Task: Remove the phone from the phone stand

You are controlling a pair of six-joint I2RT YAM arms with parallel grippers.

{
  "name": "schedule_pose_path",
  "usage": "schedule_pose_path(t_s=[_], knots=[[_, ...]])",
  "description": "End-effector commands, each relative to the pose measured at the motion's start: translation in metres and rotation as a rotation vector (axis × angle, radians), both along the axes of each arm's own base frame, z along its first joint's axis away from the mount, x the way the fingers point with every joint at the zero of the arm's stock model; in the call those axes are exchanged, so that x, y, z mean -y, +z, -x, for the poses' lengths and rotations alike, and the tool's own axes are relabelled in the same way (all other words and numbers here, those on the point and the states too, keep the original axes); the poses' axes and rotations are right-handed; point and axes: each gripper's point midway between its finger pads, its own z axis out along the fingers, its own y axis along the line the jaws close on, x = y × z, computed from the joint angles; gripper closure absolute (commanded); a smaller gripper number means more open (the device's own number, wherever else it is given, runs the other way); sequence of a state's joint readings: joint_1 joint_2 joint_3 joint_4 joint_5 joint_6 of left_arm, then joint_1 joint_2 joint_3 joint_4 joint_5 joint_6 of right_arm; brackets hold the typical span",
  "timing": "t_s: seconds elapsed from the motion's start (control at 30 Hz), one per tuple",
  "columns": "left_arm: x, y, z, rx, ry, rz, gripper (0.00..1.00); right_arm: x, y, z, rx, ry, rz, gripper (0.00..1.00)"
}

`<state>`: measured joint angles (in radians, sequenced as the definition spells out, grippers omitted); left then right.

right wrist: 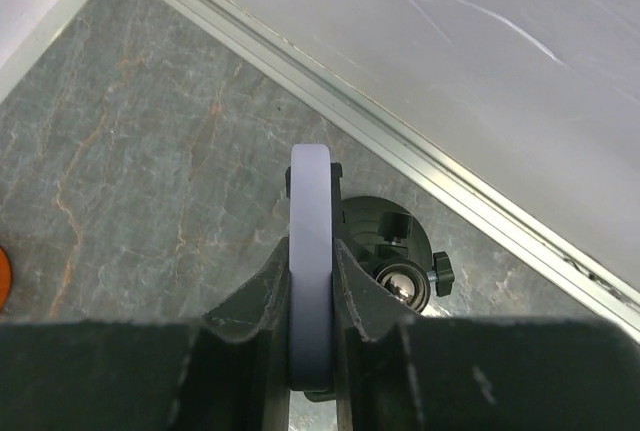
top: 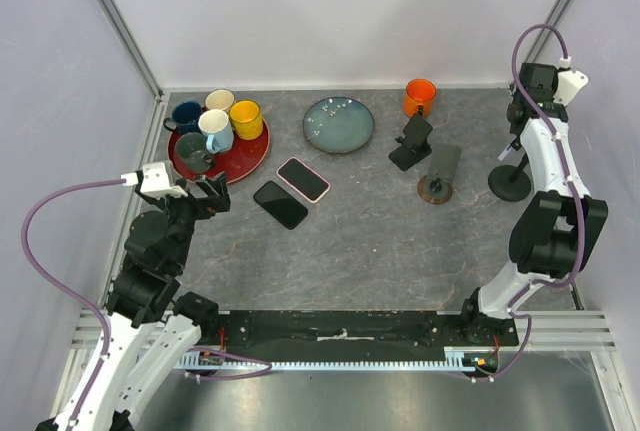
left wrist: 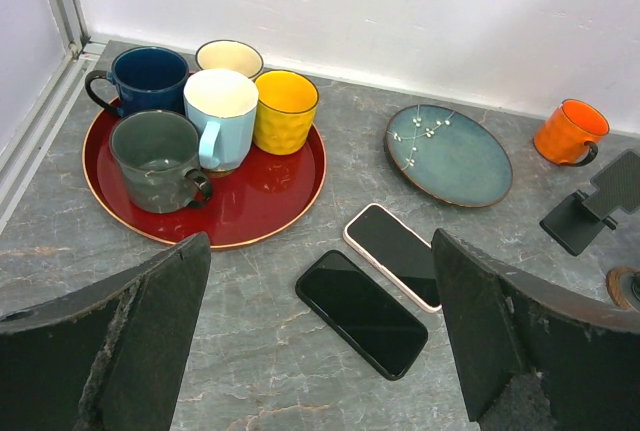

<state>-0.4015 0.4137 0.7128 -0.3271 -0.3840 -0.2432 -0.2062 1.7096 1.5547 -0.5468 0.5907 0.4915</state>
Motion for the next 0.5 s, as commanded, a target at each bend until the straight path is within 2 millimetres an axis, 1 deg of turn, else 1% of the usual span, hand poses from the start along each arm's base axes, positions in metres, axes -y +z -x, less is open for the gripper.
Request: schedule_pose_path(t_s=[0.0, 0.03, 0.07, 0.1, 0.13, 0.17, 0.2, 0.23, 0.27, 0.3, 0.33, 0.37, 0.4, 0.47], knots=[[0.0, 0.003, -0.002, 0.025, -0.003, -0.027, 0.03, 0.002, 0.053, 0.022, 0.115, -0.01, 0.061, 1.0], [0.0, 0.003, -0.002, 0.025, -0.004, -0.027, 0.03, -0.001, 0.064, 0.028, 0.147, -0.005, 0.062, 1.0], [0.0, 0.003, -0.002, 0.024, -0.004, -0.028, 0.03, -0.002, 0.057, 0.034, 0.139, -0.003, 0.055, 1.0], [0.001, 0.003, -0.002, 0.025, -0.007, -0.027, 0.03, -0.005, 0.06, 0.037, 0.156, -0.001, 0.051, 1.0], [0.001, 0.003, -0.002, 0.025, -0.008, -0.027, 0.03, -0.007, 0.07, 0.045, 0.184, 0.001, 0.055, 1.0], [0.001, 0.002, -0.003, 0.024, -0.009, -0.028, 0.03, -0.01, 0.063, 0.049, 0.178, 0.012, 0.042, 1.0], [0.002, 0.003, -0.003, 0.028, -0.012, -0.029, 0.03, -0.013, 0.065, 0.053, 0.191, 0.016, 0.036, 1.0], [0.002, 0.003, -0.002, 0.03, -0.015, -0.03, 0.03, -0.017, 0.076, 0.062, 0.227, 0.023, 0.033, 1.0], [0.003, 0.002, -0.002, 0.028, -0.02, -0.03, 0.03, -0.021, 0.07, 0.066, 0.224, 0.04, 0.016, 1.0], [0.003, 0.002, -0.003, 0.03, -0.021, -0.031, 0.03, -0.026, 0.071, 0.071, 0.238, 0.052, 0.004, 1.0], [0.004, 0.002, -0.003, 0.03, -0.024, -0.031, 0.03, -0.031, 0.083, 0.079, 0.287, 0.063, -0.006, 1.0], [0.005, 0.001, -0.004, 0.028, -0.029, -0.032, 0.03, -0.039, 0.076, 0.082, 0.287, 0.097, -0.031, 1.0], [0.006, 0.0, -0.004, 0.026, -0.034, -0.031, 0.03, -0.044, 0.086, 0.09, 0.325, 0.112, -0.032, 1.0], [0.01, -0.001, -0.006, 0.017, -0.048, -0.032, 0.03, -0.051, 0.084, 0.098, 0.333, 0.134, -0.041, 1.0]])
